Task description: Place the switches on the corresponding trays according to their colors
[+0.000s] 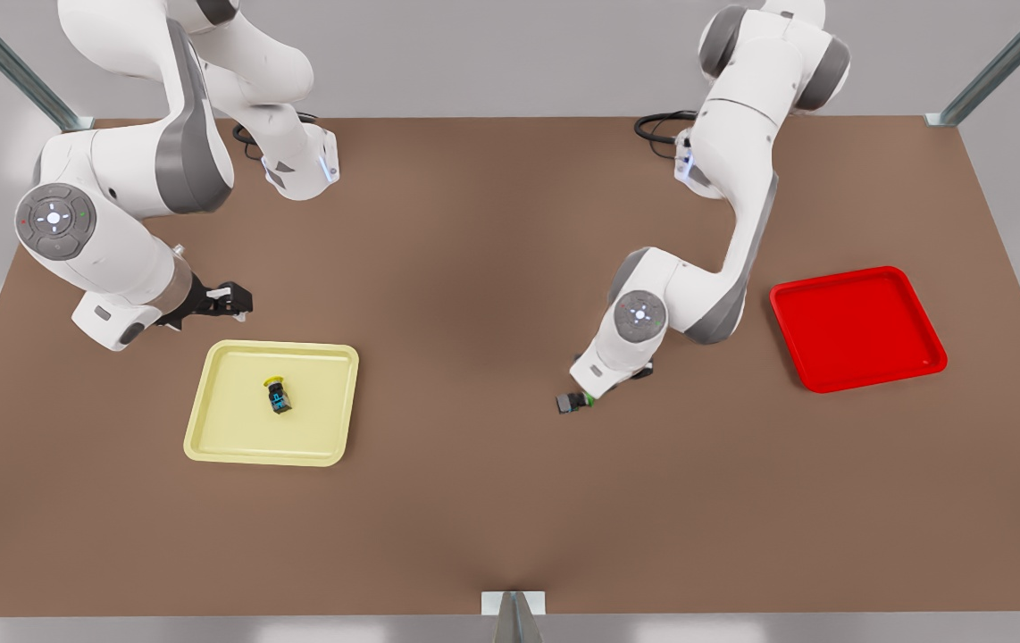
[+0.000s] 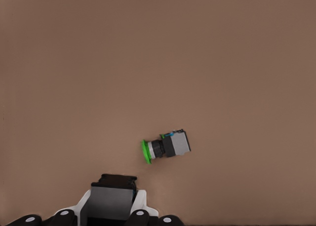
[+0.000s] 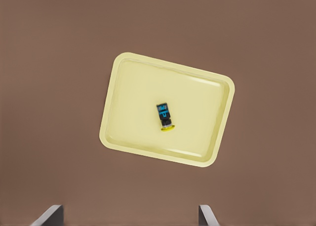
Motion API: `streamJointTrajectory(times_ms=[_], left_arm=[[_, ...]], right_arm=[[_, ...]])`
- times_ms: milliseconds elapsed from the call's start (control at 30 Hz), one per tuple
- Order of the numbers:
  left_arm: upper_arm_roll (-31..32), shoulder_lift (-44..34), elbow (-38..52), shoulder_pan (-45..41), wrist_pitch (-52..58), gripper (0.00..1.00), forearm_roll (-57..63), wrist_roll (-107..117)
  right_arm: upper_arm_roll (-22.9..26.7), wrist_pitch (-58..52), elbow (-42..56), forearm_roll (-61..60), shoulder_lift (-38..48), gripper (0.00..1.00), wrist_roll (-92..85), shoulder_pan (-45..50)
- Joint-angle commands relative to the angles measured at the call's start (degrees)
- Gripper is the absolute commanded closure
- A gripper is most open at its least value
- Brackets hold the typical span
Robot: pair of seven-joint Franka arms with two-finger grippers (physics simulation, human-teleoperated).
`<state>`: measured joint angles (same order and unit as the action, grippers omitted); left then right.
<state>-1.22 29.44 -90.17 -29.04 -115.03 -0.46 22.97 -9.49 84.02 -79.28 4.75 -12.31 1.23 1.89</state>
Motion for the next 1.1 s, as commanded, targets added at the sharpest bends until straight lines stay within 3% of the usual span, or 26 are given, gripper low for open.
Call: streamJointTrajectory(times_ms=[0,133,333,533,967,1000,1033,1067], left_arm=[[0.0,-0.6,-1.0,0.5,-0.2,0.57,-3.2,-1.0],[0.0,-9.1,-13.6,7.2,-0.6,0.57,-2.4,-10.7],[0.0,-17.3,-23.6,15.1,-0.5,0.57,-1.4,-19.3],[0.0,-17.7,-26.5,24.6,-0.5,0.56,-1.4,-29.2],[0.0,-16.5,-32.4,36.8,-4.1,0.55,5.3,-43.9],[0.0,-16.5,-32.5,37.0,-4.1,0.34,5.6,-44.5],[0.0,-16.4,-32.5,37.7,-4.1,0.00,5.7,-44.4],[0.0,-16.3,-32.5,37.7,-4.1,0.00,5.7,-44.4]], right_arm=[[0.0,0.0,0.0,0.0,0.0,0.00,0.0,0.0],[0.0,0.0,0.0,-0.1,0.0,0.00,0.0,0.0],[0.0,0.0,0.0,-0.1,0.0,0.00,0.0,0.0],[0.0,0.0,0.0,-0.1,0.0,0.00,0.0,0.1],[0.0,0.0,-0.1,-0.1,0.0,0.00,0.1,0.3],[0.0,0.0,-0.1,-0.1,0.0,0.00,0.1,0.3],[0.0,0.0,-0.1,0.0,0.0,0.00,0.1,0.3],[0.0,0.1,0.0,0.0,0.0,0.00,0.1,0.3]])
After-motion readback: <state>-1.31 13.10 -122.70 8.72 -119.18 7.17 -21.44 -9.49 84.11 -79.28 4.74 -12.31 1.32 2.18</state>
